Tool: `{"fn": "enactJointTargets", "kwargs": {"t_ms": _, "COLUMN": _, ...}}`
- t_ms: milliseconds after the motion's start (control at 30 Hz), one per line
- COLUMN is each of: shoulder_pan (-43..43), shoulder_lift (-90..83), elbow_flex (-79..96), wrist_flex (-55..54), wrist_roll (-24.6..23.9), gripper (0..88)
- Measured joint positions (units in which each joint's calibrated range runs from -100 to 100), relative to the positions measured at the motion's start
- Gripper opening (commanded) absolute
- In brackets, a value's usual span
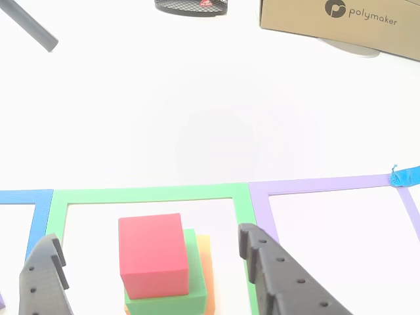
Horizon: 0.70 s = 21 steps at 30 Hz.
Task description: Tower of hanoi
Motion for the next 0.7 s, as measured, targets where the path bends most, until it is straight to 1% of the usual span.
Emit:
{"fn": "enactJointTargets", "kwargs": {"t_ms": 200, "shoulder_pan": 0.4, "shoulder_lift": 3.0, "elbow_flex": 0.5, "wrist_flex": -4.3, "wrist_roll": 0.0, "gripper": 29.6}}
{"fn": "enactJointTargets", "kwargs": {"t_ms": 333, "shoulder_pan": -1.6, "shoulder_lift": 5.0, "elbow_flex": 0.7, "wrist_flex": -6.7, "wrist_roll": 0.0, "gripper": 28.8}}
{"fn": "enactJointTargets", "kwargs": {"t_ms": 700, "shoulder_pan": -3.3, "shoulder_lift": 5.2, "elbow_flex": 1.0, "wrist_flex": -7.4, "wrist_roll": 0.0, "gripper": 23.7}}
